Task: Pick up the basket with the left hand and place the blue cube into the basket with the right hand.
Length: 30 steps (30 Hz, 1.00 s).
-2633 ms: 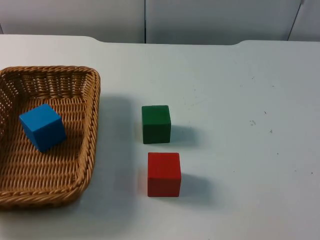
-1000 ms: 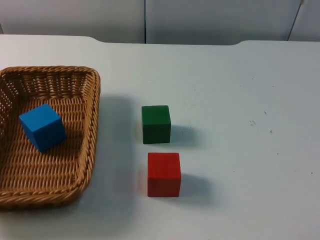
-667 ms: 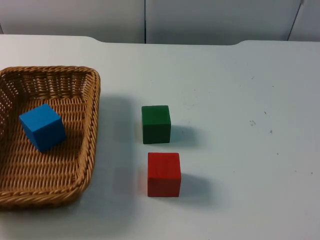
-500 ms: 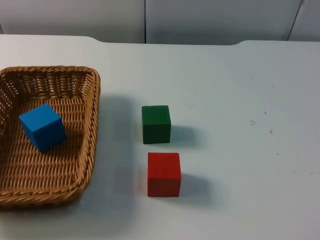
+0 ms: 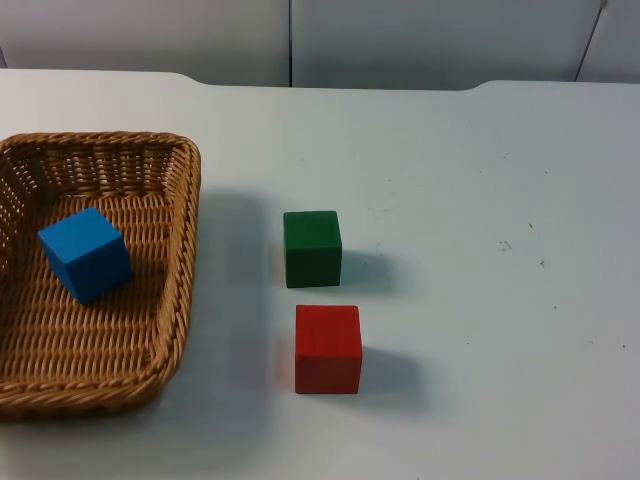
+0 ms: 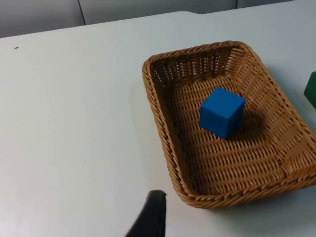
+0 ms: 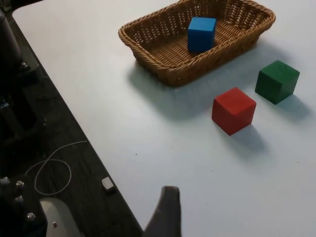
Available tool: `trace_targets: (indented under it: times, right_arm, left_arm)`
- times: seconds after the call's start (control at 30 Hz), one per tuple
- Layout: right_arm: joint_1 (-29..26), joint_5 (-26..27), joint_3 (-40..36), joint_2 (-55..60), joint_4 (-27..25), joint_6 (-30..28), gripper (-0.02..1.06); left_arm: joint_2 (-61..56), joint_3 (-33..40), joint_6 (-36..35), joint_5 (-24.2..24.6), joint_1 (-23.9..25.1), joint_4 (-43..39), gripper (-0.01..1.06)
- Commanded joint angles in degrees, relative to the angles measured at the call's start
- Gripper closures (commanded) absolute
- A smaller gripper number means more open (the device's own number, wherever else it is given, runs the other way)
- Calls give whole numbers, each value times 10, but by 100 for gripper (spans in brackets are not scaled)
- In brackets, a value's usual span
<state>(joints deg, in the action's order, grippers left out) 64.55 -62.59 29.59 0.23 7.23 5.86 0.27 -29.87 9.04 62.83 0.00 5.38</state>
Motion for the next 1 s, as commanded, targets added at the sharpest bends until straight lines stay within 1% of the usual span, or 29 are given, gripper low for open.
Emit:
trace_targets:
  times: [0.0,0.03,0.07,0.13,0.8,0.9,0.97]
  right_arm:
    - [1,7,-4,-2,-11,-13,29]
    - [1,7,-4,-2,-23,-25,29]
    - [1,7,-4,-2,-23,-25,29]
    - [1,7,-4,-2,-28,-34,29]
    - [1,7,-4,-2,-30,-33,29]
    - [1,7,-4,-2,-30,-33,29]
    - [1,7,-4,-2,-30,-32,29]
  left_arm:
    - [-3,4,2,-8,-2,8,16]
    - [-3,4,2,-8,-2,8,9]
    - [-3,4,2,-8,-2,8,9]
    - [-3,4,2,-8,-2,8,0]
    - [-3,4,1,-8,-2,8,0]
    - [-3,4,-4,-8,-2,14,0]
    - [-3,4,-7,-8,-2,32,0]
